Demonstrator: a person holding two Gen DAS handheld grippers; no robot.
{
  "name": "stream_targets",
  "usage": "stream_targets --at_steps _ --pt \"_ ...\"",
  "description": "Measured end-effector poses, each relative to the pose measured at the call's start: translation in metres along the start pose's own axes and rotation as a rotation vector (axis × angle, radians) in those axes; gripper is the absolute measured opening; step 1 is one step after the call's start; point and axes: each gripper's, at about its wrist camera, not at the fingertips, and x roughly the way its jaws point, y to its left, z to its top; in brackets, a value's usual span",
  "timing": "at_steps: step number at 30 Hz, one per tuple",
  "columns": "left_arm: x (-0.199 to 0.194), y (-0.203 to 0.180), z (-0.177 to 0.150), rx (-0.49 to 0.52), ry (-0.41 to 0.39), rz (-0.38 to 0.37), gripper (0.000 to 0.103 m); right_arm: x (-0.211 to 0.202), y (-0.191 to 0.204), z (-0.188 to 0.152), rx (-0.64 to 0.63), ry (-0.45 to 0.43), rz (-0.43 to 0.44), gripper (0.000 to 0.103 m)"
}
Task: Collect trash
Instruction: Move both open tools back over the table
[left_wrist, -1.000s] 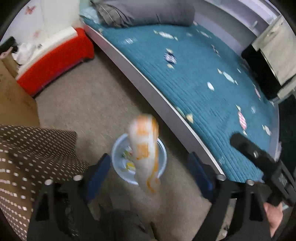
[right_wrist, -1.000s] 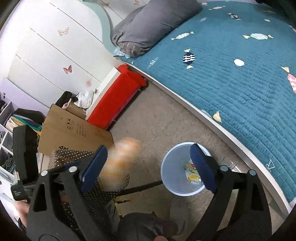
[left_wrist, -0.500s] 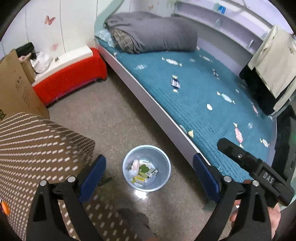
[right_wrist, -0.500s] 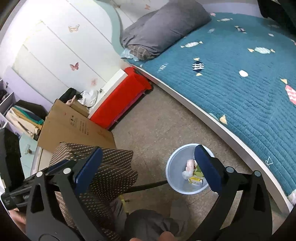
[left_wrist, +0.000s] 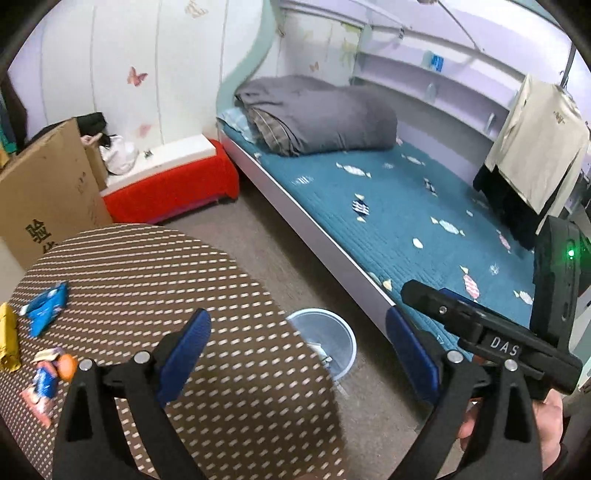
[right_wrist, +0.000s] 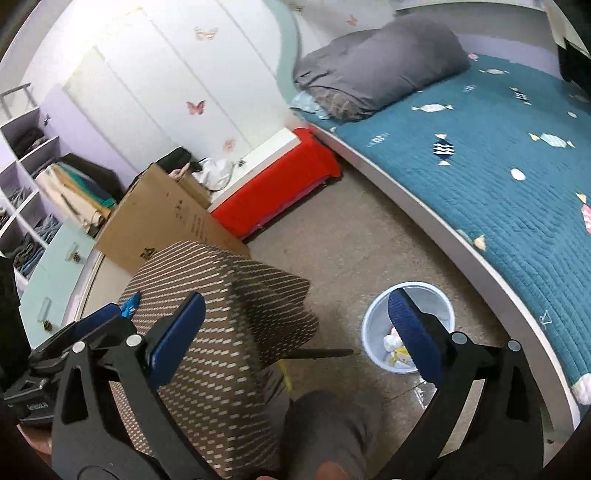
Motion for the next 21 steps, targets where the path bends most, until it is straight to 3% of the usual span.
stream_targets --at_steps 13,21 --pt "-0.072 0.082 -0.040 -0.099 -0.100 0.104 0.093 0.013 0.102 -0.020 -0.213 0.065 0.070 0.097" --pt "-0.088 0.168 -0.078 -0.242 -0.118 0.194 0.093 0.041 0.146 -0.043 -0.296 0.134 0.086 0.097"
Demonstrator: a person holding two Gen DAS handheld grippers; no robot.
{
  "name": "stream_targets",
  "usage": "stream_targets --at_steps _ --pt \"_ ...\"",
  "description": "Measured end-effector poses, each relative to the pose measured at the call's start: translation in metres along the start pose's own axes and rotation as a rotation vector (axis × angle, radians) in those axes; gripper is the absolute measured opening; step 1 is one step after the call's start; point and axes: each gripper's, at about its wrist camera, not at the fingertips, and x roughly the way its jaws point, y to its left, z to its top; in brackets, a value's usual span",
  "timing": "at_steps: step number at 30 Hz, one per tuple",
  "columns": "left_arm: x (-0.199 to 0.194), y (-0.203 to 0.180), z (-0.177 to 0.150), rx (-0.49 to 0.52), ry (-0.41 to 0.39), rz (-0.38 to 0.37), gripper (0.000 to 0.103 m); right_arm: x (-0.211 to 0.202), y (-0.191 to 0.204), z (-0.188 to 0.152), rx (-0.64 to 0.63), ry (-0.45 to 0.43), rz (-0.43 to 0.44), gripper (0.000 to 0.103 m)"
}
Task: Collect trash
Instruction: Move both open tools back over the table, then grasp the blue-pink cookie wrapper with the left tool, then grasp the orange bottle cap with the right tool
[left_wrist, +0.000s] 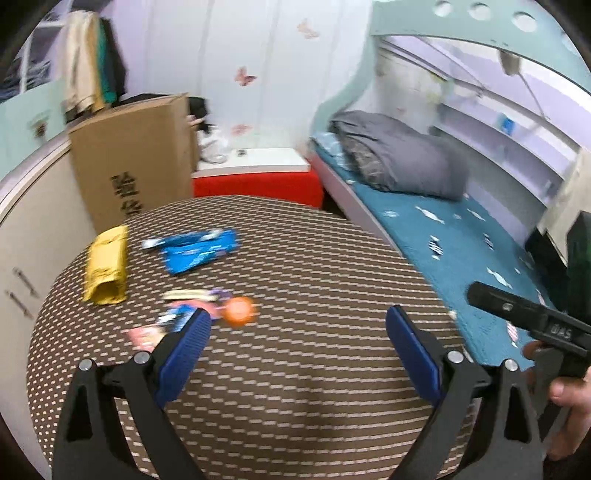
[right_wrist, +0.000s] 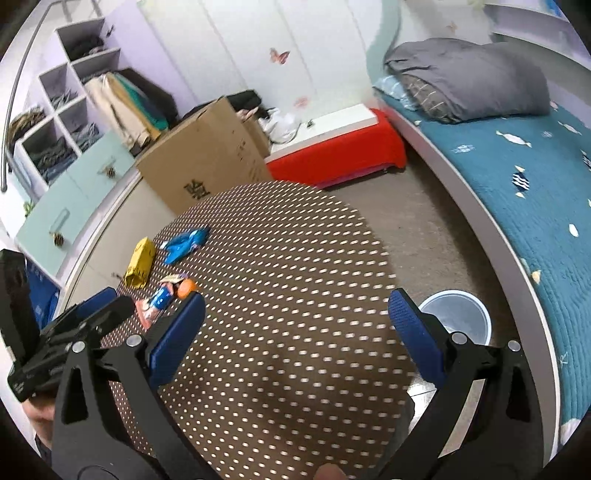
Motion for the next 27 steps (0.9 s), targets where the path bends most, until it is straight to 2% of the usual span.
stream_targets --at_steps 7,11,14,15,16,17,19,22,27 --pt "0.018 0.061 -0.013 -0.006 0.001 0.097 0.093 0.032 0.039 -0.008 -0.071 0.071 0.021 0.097" --pt "0.047 0.079 -0.017 0.085 0.064 0.157 0.093 0.047 0.049 -0.011 -0.099 0.101 0.023 0.097" --pt "0.064 0.076 -0.019 0.189 0.108 0.159 0.093 0.059 0.056 -0.010 -0.119 0.125 0.037 0.097" --pt "0.071 0.076 -0.020 0.216 0.123 0.164 0.087 0.062 0.059 -0.009 -0.126 0.129 0.042 0.097" --pt "0.074 0.076 -0.021 0.224 0.134 0.163 0.068 0.066 0.062 -0.009 -0.137 0.135 0.044 0.097" --pt "0.077 0.079 -0.021 0.211 0.145 0.136 0.065 0.071 0.066 -0.008 -0.151 0.145 0.043 0.097" --pt "0.075 0.087 -0.021 0.156 0.152 0.078 0.040 0.084 0.076 -0.007 -0.194 0.165 0.029 0.097" --pt "0.063 0.094 -0.027 0.117 0.141 0.117 0.040 0.102 0.093 -0.008 -0.253 0.181 0.022 0.097" --pt "0.038 0.112 -0.043 -0.031 0.125 0.100 0.039 0.139 0.129 -0.015 -0.384 0.201 0.011 0.097"
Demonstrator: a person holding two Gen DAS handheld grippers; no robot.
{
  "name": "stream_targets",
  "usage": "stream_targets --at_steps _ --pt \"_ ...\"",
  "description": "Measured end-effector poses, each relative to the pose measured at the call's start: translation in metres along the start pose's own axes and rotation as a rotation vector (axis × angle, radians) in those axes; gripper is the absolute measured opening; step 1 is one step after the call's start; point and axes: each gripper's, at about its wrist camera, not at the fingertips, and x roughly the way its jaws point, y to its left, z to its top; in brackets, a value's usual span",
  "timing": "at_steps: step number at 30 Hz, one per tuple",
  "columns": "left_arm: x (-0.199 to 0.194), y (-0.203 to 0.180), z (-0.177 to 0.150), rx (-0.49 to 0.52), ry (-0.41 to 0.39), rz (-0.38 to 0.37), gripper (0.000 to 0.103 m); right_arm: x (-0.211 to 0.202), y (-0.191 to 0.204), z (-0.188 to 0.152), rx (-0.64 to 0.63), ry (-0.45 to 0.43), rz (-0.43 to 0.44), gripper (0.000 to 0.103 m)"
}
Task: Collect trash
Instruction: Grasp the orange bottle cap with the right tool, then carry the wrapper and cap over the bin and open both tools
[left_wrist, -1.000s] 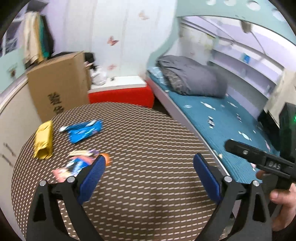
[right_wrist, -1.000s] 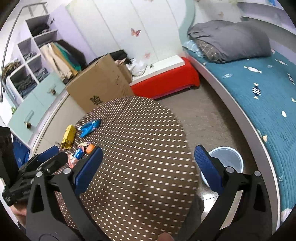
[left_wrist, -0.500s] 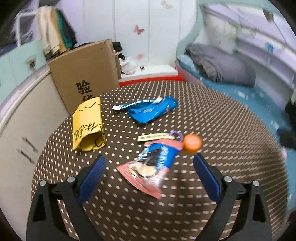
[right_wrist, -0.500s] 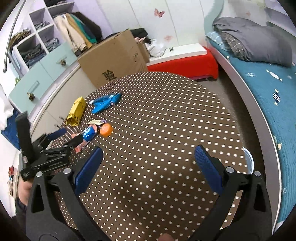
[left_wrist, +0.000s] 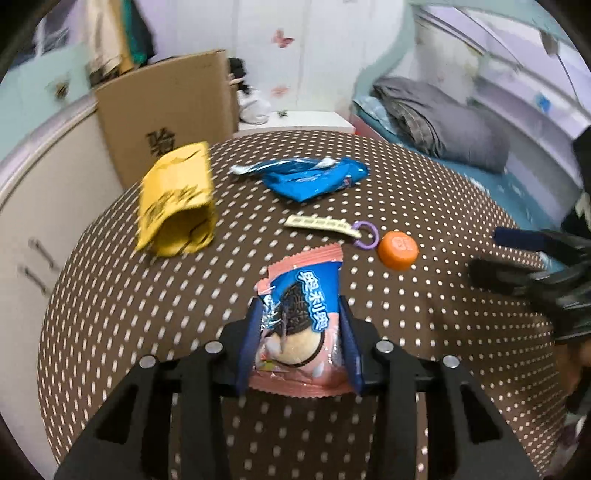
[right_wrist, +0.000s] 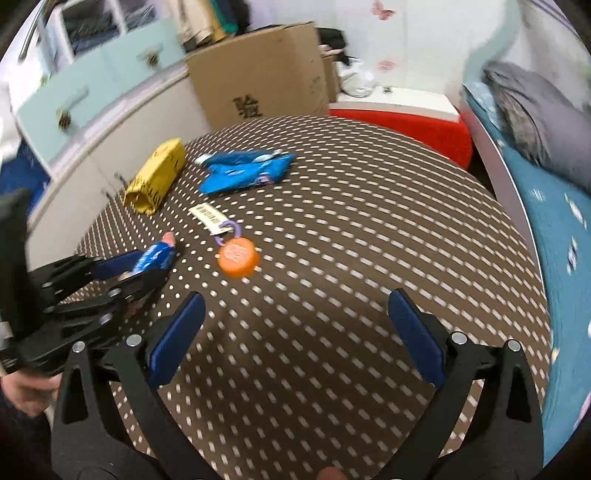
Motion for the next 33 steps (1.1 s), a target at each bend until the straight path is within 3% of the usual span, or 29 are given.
stream_targets --at_steps 5,11,12,15,25,33 --pt "-0.014 0.011 -0.017 -0.076 -0.006 0.021 0.039 0.015 0.020 0.012 -0.046 -0.015 -0.006 0.091" --pt "-0.022 0.015 -0.029 -0.126 -0.017 0.042 0.039 0.032 0.030 0.017 -0.084 -0.012 -0.072 0.066" --pt "-0.021 0.015 -0.029 -0.132 -0.018 0.043 0.039 0.033 0.032 0.017 -0.093 -0.013 -0.079 0.061" --pt "-0.020 0.014 -0.028 -0.145 -0.019 0.050 0.039 0.032 0.040 0.016 -0.141 -0.021 -0.097 0.029" --pt "-0.018 0.010 -0.026 -0.136 -0.015 0.077 0.039 -0.018 0.015 -0.020 -0.037 -0.053 -0.001 0.029" --pt "-0.025 -0.007 -0.026 -0.150 -0.027 0.028 0.038 -0.067 -0.034 -0.035 0.072 -0.120 -0.012 0.029"
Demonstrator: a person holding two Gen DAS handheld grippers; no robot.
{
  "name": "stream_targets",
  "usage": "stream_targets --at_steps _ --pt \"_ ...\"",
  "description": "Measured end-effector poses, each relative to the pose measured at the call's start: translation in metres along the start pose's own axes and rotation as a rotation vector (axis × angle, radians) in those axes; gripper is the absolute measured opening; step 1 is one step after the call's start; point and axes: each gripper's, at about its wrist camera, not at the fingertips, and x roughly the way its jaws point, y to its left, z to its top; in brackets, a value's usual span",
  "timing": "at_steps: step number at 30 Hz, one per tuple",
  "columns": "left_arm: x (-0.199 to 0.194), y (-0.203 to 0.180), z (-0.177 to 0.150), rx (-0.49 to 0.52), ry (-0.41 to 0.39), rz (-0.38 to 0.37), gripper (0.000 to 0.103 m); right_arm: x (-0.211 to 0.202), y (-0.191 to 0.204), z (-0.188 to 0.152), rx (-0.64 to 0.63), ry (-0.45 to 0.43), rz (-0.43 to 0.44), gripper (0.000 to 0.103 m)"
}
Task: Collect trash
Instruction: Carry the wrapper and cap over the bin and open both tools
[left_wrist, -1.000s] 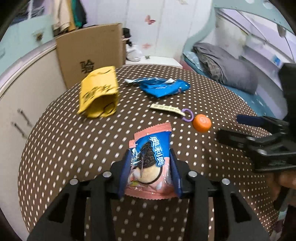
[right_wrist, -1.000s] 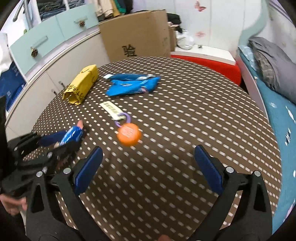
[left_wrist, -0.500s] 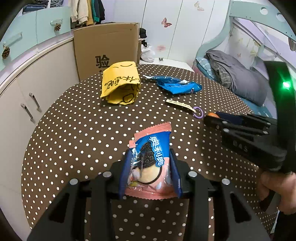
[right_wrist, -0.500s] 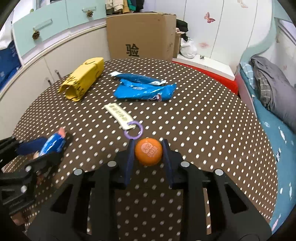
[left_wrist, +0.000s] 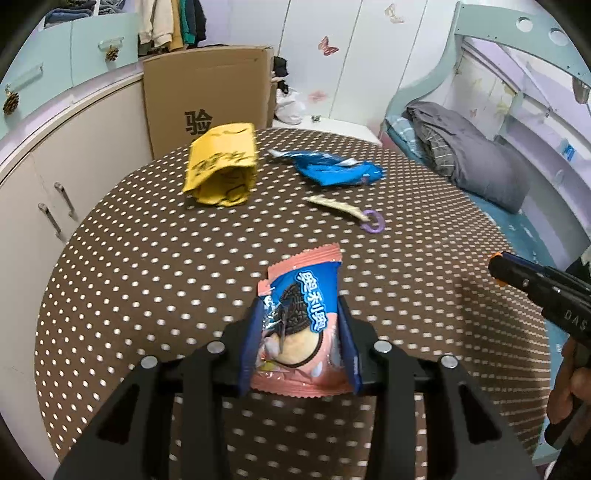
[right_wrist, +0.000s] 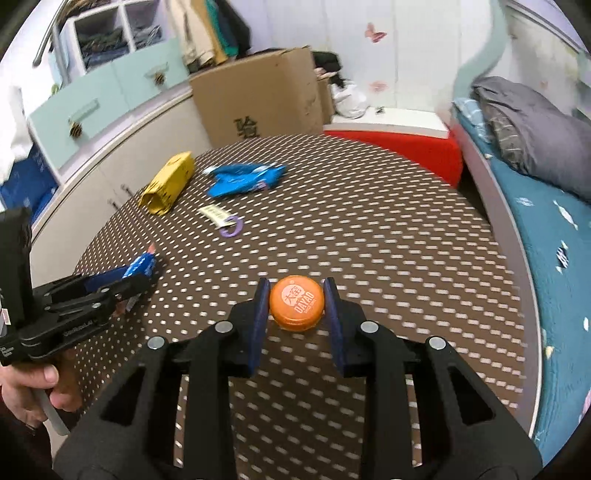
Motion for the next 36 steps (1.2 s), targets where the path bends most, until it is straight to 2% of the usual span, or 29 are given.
stream_targets --at_steps 11,17,22,28,36 --pt "-0.024 -0.063 0.025 0.068 -0.068 -0.073 0.038 -0.061 -0.071 0.007 0.113 -0.121 -0.034 0.029" --pt "-0.031 -0.106 0.038 0.122 -0.096 -0.125 0.038 -0.100 -0.130 0.002 0.202 -0.186 -0.089 0.029" --pt "-0.031 -0.146 0.049 0.177 -0.106 -0.180 0.038 -0.117 -0.184 -0.012 0.294 -0.205 -0.149 0.029" --pt "-0.023 -0.195 0.053 0.244 -0.094 -0.241 0.038 -0.094 -0.256 -0.044 0.431 -0.130 -0.202 0.029" --pt "0.003 -0.259 0.055 0.329 -0.061 -0.282 0.038 -0.034 -0.323 -0.077 0.572 -0.023 -0.170 0.029"
